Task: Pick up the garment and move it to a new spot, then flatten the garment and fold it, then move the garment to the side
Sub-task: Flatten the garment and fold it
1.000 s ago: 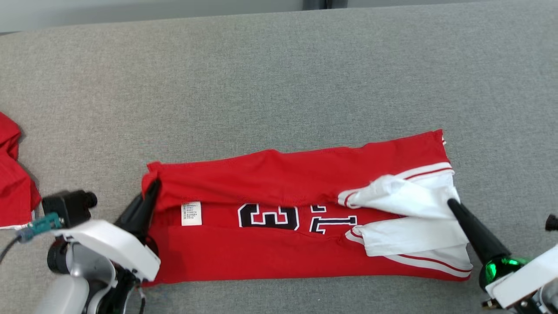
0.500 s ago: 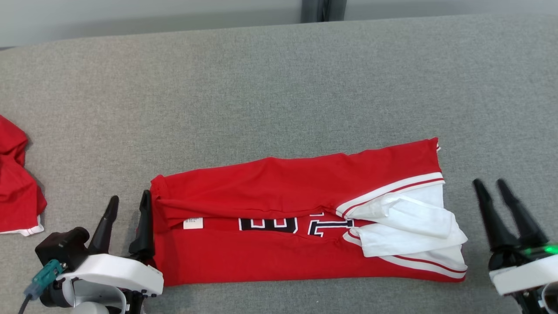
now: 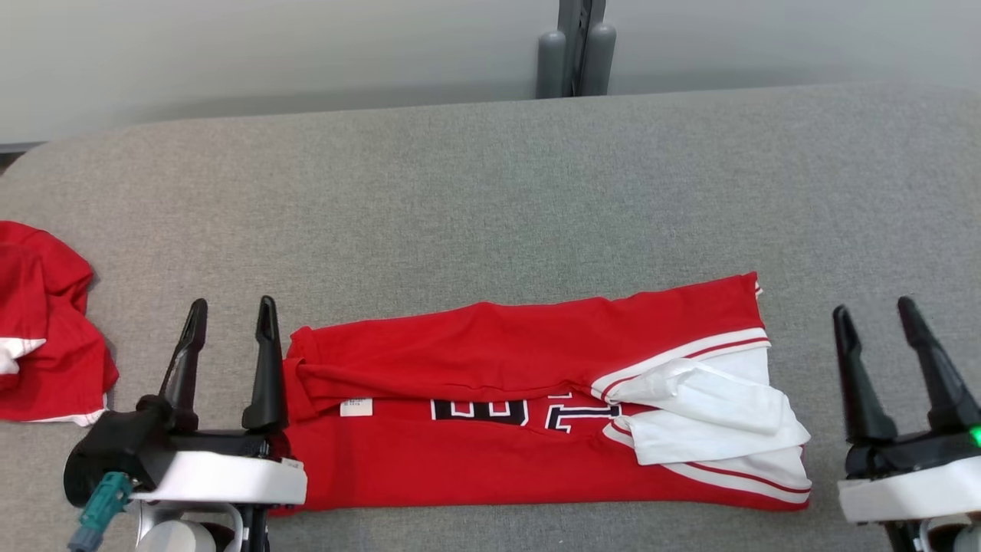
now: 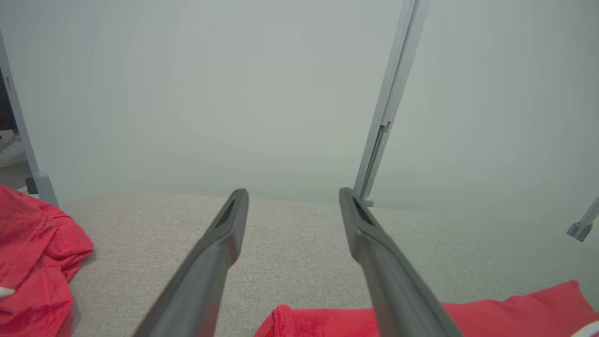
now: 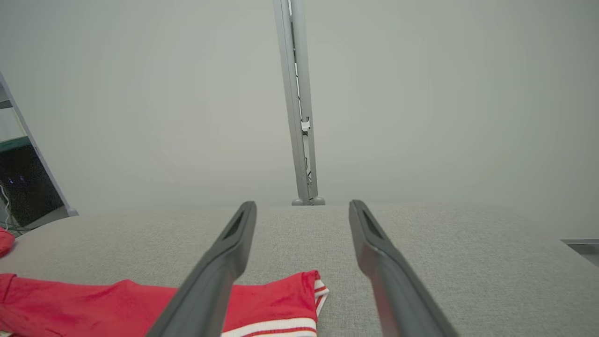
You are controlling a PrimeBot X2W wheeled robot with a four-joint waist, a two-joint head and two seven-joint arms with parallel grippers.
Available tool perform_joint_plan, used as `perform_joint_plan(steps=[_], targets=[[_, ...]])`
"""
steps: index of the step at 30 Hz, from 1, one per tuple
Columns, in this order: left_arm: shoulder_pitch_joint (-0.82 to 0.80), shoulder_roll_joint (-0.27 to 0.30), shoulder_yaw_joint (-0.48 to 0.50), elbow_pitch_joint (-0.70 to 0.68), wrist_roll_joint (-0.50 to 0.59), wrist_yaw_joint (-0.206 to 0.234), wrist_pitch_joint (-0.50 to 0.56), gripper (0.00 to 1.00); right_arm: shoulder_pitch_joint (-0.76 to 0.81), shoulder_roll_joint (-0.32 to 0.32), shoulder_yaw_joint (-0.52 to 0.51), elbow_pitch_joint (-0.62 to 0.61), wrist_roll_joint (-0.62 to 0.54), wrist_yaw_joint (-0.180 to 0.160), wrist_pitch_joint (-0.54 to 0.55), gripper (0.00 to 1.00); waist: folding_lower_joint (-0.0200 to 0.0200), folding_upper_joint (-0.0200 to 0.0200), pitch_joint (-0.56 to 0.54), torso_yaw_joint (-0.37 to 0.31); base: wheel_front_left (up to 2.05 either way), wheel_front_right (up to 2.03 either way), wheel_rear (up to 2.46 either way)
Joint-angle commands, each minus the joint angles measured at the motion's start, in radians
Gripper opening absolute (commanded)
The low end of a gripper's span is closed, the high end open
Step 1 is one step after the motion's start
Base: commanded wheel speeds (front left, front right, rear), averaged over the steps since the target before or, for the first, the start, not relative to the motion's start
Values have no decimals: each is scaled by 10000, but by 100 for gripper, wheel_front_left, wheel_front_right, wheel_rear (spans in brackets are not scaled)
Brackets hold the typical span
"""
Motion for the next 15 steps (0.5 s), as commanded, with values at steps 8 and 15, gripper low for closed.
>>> perform_joint_plan(steps=[8,15], targets=[[473,-303,390,308,981,-667,-41,100,279,245,170,475,-579,5,15,100,0,-1,-348,90,0,0,0],[625,-630,724,628,1234,-916,-42,100,302,302,73,641,-621,5,-15,100,0,-1,-408,179,0,0,0]])
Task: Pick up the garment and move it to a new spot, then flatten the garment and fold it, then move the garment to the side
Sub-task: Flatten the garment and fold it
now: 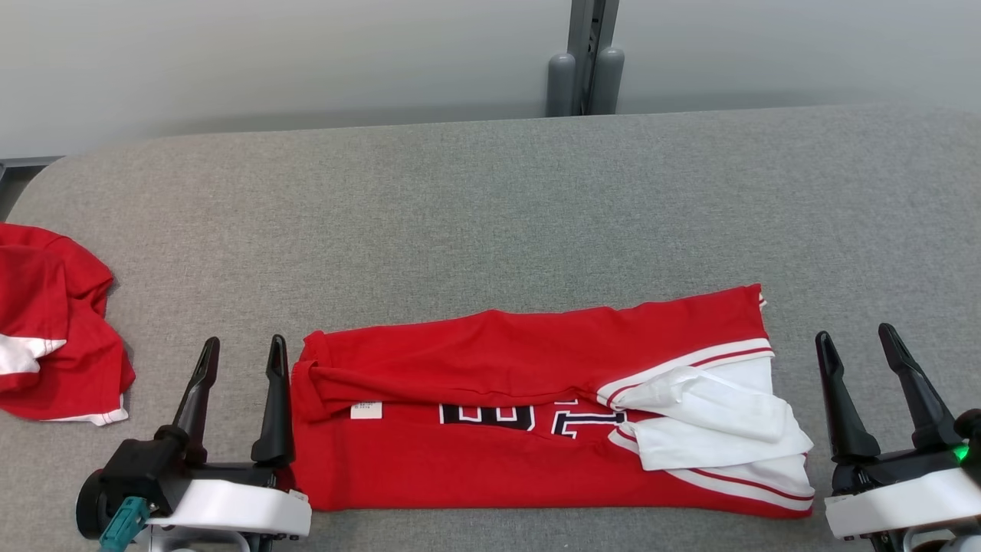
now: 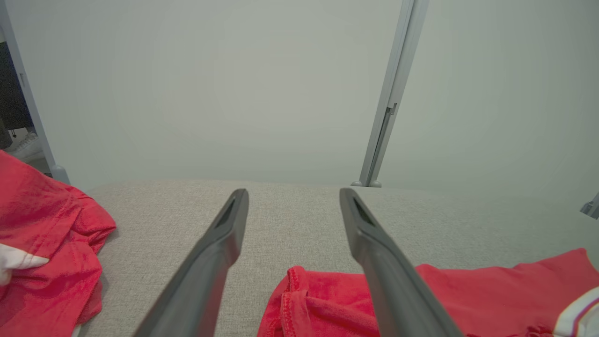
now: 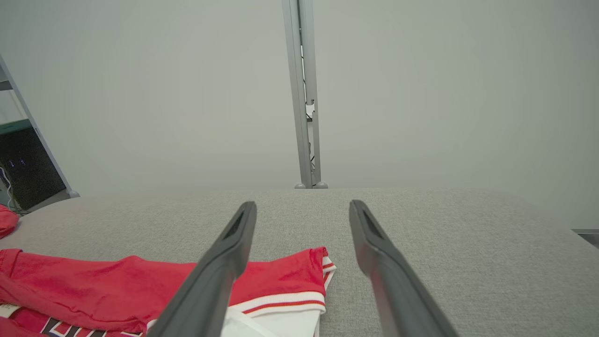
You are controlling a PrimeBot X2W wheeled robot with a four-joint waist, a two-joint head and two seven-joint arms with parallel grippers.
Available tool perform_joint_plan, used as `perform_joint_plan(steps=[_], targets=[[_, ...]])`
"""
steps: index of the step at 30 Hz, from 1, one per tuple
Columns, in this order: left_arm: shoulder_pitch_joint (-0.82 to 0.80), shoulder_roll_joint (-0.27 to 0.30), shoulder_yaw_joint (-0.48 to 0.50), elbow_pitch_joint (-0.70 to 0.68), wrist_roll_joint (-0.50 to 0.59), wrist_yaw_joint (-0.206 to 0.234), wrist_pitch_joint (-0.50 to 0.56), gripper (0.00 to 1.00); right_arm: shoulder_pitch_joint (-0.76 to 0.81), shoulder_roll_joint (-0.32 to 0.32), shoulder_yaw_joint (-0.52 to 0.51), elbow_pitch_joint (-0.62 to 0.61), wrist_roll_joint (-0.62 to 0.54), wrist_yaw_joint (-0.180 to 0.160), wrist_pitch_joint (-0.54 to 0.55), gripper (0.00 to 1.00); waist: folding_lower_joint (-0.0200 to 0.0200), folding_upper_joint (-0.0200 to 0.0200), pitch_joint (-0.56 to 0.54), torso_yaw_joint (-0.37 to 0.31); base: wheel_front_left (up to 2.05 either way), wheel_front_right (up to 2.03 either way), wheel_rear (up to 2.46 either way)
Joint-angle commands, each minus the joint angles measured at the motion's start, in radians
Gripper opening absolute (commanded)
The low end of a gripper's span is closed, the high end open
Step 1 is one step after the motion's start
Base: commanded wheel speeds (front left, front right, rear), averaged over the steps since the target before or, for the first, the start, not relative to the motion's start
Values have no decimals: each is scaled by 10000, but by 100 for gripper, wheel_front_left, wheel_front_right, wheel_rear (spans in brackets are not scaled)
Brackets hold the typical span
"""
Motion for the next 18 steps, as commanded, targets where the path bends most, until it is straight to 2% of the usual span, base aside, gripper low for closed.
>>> perform_joint_plan(steps=[1,10,18], targets=[[44,3,99,55,118,-46,-42,100,81,-9,-59,48,-40,5,-65,100,0,-1,-11,25,0,0,0],[-341,-178,360,132,414,-301,-43,100,-162,-10,-491,723,-141,3,-72,100,0,-1,148,336,0,0,0],[-670,-439,396,195,662,-606,-43,100,-826,-70,-8,2927,176,5,-56,100,0,-1,465,719,0,0,0]])
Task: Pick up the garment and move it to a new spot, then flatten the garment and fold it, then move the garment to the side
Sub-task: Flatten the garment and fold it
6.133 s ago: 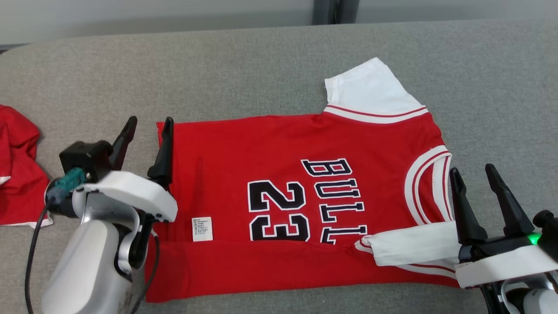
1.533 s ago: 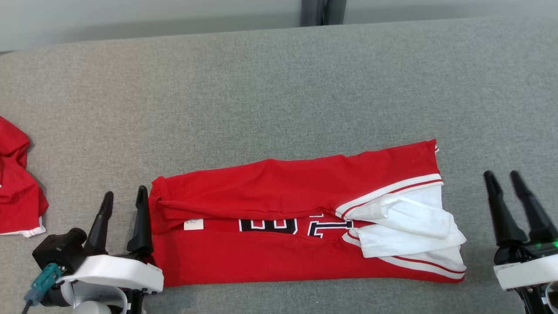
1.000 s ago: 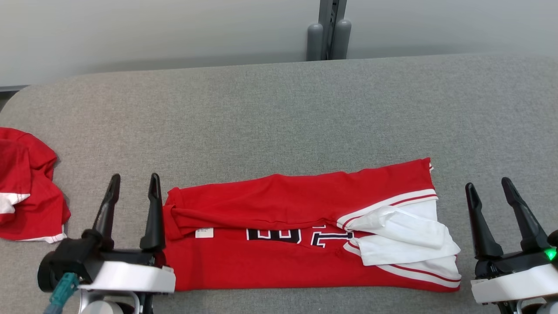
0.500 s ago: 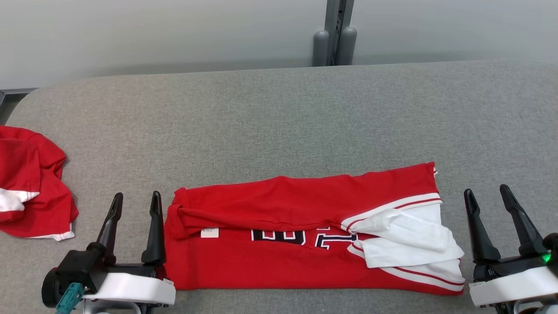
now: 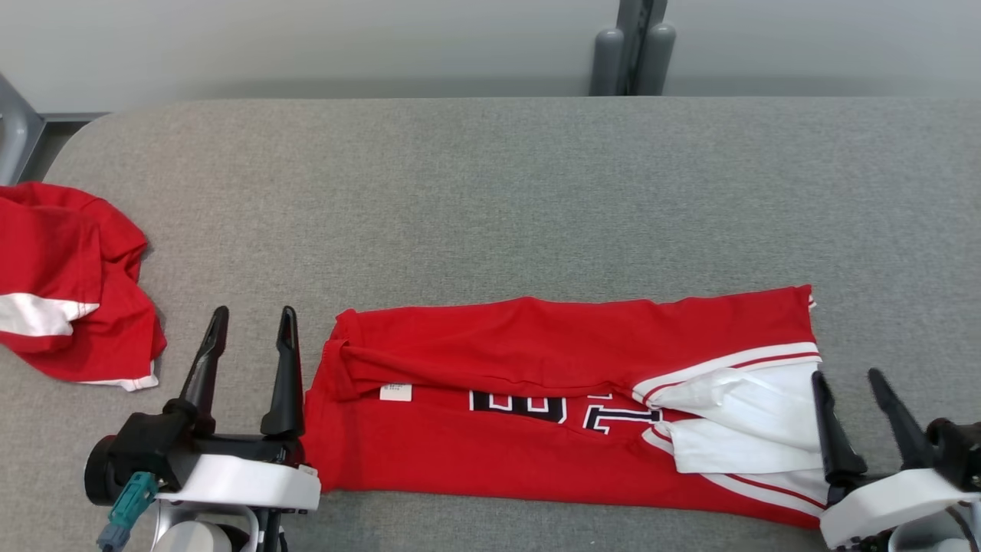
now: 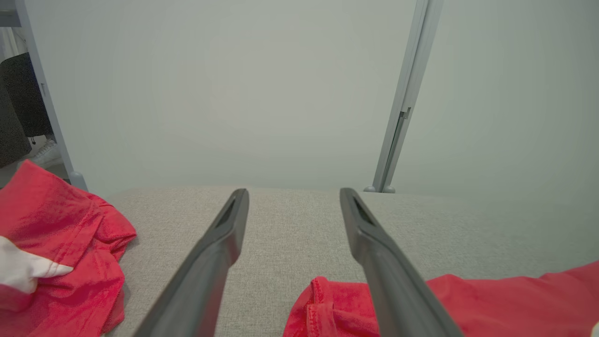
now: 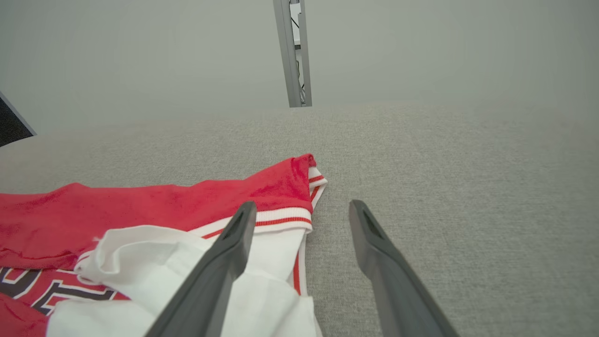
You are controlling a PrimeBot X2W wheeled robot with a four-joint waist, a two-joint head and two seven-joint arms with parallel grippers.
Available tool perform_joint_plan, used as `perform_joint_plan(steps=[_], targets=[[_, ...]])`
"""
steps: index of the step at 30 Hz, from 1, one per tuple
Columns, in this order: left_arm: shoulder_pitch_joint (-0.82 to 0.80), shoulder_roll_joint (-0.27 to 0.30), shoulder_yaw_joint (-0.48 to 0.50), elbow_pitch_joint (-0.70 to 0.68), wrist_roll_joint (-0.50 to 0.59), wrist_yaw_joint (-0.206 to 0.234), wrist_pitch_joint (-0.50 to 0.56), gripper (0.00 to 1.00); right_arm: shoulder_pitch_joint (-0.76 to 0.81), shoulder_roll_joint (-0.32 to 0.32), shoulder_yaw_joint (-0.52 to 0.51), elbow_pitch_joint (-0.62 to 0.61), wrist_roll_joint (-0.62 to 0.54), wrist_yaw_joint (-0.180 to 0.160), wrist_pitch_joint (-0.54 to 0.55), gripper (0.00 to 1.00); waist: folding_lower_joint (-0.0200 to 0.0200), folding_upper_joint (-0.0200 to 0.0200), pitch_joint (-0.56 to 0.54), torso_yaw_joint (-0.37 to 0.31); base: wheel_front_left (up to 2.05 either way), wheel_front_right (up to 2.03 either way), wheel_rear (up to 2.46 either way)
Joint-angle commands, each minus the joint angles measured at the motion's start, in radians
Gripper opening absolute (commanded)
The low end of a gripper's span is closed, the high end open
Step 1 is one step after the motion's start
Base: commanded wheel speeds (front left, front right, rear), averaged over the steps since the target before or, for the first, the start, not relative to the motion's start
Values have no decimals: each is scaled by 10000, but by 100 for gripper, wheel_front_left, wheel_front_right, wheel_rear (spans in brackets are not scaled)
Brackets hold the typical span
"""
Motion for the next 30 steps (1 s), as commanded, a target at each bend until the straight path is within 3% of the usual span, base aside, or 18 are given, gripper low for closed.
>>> perform_joint_plan(steps=[1,8,14,15,16,17,23,30], targets=[[-173,-59,4,36,95,-86,-43,100,-211,-28,186,446,173,5,-41,100,0,-1,103,131,0,0,0],[-335,-265,-45,195,242,-338,-43,100,-544,111,943,2594,847,3,330,100,0,-1,317,329,0,0,0],[-438,-353,27,255,314,-427,-43,100,-728,251,1606,3620,1462,-3,793,100,0,-1,408,344,0,0,0],[-450,-367,47,261,322,-426,-43,100,-769,250,1767,3766,1574,0,967,89,0,-1,420,336,0,0,0],[-455,-379,66,263,353,-430,-43,100,-820,248,1918,3866,1682,0,1028,48,0,-1,429,323,0,0,0],[-462,-386,90,267,377,-453,-43,100,-855,247,2050,3931,1812,2,1064,0,0,-1,437,310,0,0,0],[-410,-414,274,235,476,-505,-44,100,-1122,-201,2456,3769,2249,-12,700,0,0,-1,447,154,0,0,0],[-262,-452,444,175,557,-530,-44,100,-1063,-1294,1860,3277,2624,-55,332,0,0,-1,393,-126,0,0,0]])
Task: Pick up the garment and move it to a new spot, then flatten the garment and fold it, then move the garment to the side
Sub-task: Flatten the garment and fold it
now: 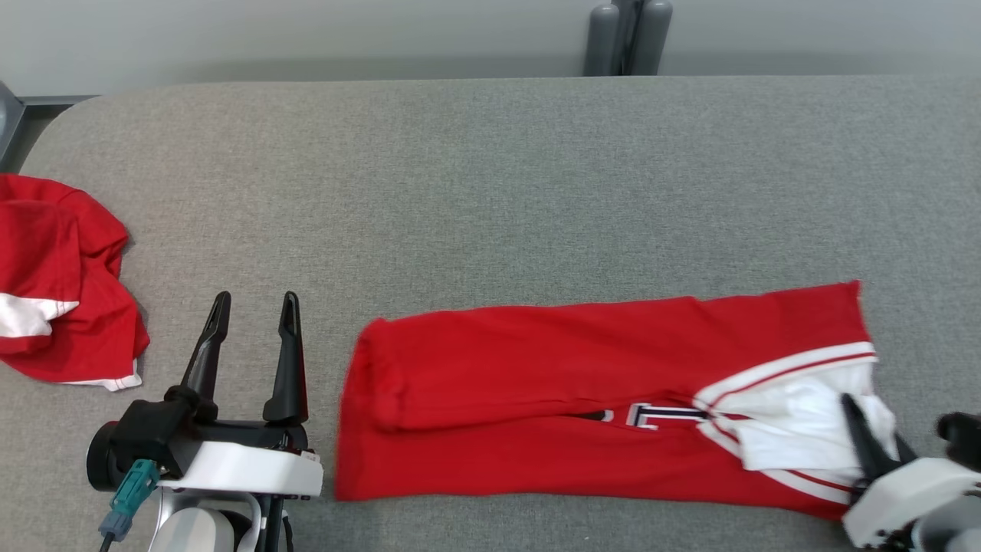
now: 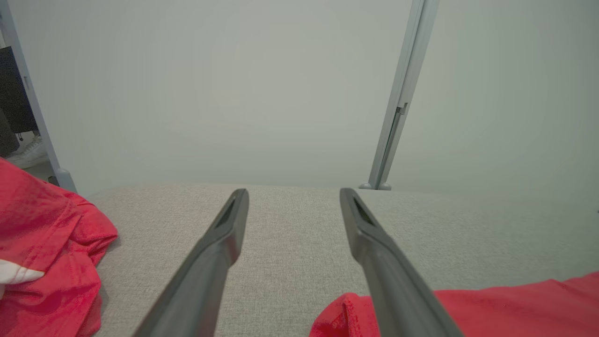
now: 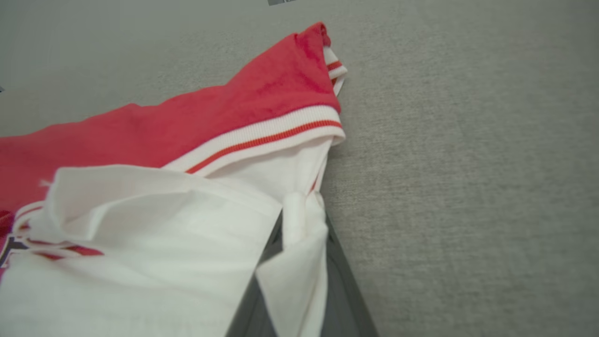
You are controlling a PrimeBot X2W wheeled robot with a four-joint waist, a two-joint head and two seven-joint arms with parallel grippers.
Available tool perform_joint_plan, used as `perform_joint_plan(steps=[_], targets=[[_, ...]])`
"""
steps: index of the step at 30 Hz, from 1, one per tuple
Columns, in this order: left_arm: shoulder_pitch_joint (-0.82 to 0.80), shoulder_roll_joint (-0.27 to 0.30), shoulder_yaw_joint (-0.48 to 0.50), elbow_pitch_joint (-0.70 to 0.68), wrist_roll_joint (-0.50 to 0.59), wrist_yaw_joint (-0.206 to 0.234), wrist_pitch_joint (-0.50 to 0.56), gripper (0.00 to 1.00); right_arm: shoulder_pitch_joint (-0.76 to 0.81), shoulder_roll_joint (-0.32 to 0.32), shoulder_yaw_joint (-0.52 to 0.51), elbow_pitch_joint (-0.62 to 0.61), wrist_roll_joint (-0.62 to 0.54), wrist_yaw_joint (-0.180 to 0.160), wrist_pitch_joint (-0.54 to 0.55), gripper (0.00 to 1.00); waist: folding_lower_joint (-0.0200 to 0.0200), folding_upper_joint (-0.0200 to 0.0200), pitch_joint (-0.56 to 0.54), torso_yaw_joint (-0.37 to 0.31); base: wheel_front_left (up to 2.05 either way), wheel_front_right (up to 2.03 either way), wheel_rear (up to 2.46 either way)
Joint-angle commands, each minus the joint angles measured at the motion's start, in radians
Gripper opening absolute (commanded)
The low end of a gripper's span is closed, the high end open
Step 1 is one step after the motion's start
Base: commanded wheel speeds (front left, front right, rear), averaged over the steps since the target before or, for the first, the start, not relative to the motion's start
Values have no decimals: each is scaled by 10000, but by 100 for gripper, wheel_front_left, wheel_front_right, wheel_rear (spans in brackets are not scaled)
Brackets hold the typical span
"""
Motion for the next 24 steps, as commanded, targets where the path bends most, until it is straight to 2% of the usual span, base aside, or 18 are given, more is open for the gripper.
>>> perform_joint_plan(steps=[1,7,13,18,21,24], targets=[[49,34,37,-21,61,-67,-44,100,232,-261,-157,105,55,-114,-16,0,0,-1,-16,-41,0,0,0],[76,0,22,7,59,-62,-44,100,477,-1025,-801,-203,-53,-90,64,0,0,-1,-42,-192,0,0,0],[91,-15,11,52,52,-86,-44,100,562,-1153,-780,-1666,-253,-68,511,0,0,-1,-83,-317,0,0,0],[133,-21,21,91,34,-114,-44,100,672,-692,-460,-4052,-839,-68,1410,0,0,-1,-169,-376,0,0,0],[115,-26,-10,107,20,-123,-44,100,608,-134,78,-5523,-1208,-68,2157,0,0,-1,-191,-371,0,0,0],[9,-32,-90,154,1,-145,-44,100,366,463,933,-6421,-1255,-68,2699,0,0,-1,-194,-280,0,0,0]])
